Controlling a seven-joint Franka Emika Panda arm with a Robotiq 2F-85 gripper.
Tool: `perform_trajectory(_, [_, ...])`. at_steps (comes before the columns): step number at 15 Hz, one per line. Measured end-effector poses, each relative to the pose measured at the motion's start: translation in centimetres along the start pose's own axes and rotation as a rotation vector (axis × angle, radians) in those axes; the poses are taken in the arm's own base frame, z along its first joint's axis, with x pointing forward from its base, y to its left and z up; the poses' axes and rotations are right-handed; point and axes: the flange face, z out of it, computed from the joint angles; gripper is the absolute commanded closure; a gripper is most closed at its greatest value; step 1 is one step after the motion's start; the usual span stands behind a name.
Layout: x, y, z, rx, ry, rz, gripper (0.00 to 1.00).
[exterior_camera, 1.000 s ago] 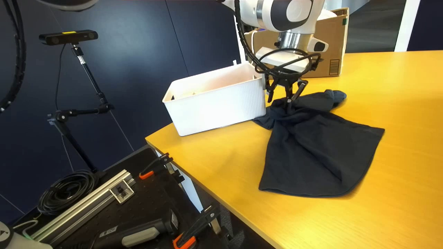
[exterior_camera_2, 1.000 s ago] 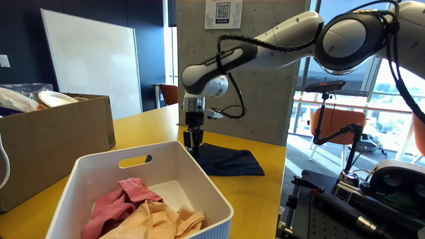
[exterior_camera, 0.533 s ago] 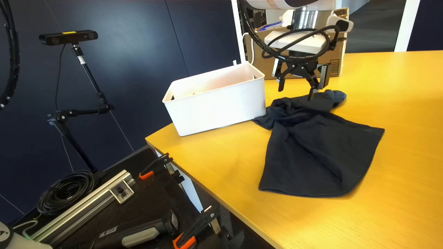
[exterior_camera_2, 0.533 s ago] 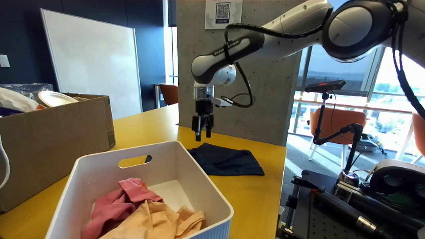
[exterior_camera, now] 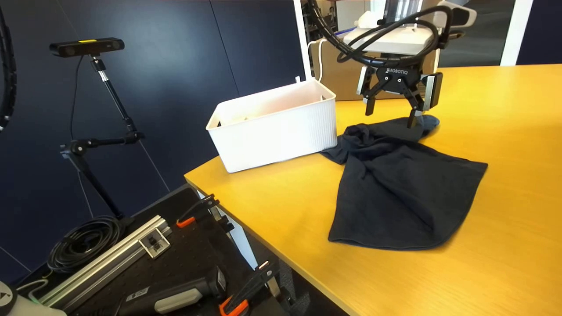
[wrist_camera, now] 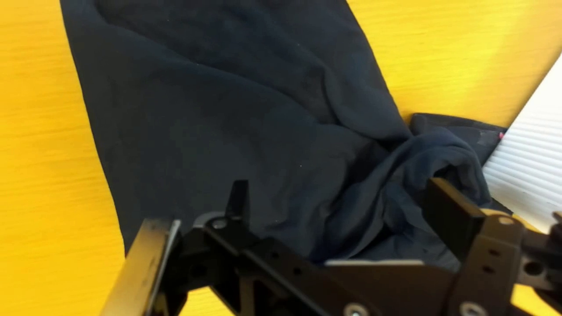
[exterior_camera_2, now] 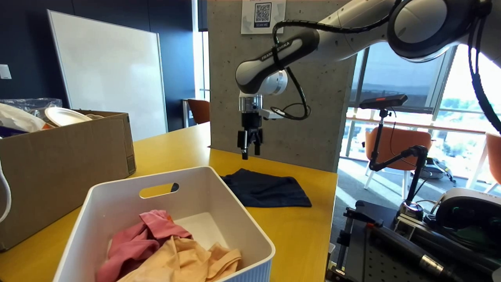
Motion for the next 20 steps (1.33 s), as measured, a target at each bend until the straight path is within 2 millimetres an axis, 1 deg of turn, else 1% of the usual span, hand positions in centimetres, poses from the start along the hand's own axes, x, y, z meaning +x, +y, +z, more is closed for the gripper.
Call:
perform_trajectory(3, [-0.1,-0.2,0.3,0.003,-0.007,0.001,0.00])
perform_trajectory(5, [-0.8,-0.4,1.3,0.007,-0.035,0.009,0.00])
perform_trajectory(7, [-2.5,-0.4,2.8,0.012,-0.089,0.032,0.00])
perform_trajectory(10, [-5.9,-0.3,5.3,-0.001,-0.177,0.068,0.00])
perform_trajectory(12, [-8.0,0.2,6.6,-0.038,-0.198,0.093,0.00])
perform_trajectory(14, [-10.0,1.2,7.9,-0.071,-0.184,0.117,0.00])
perform_trajectory(16, [-11.5,2.1,9.8,-0.091,-0.152,0.132,0.00])
perform_trajectory(18, [-12.8,2.5,12.0,-0.109,-0.111,0.129,0.00])
perform_trajectory(20, [-13.8,2.5,13.7,-0.126,-0.055,0.122,0.00])
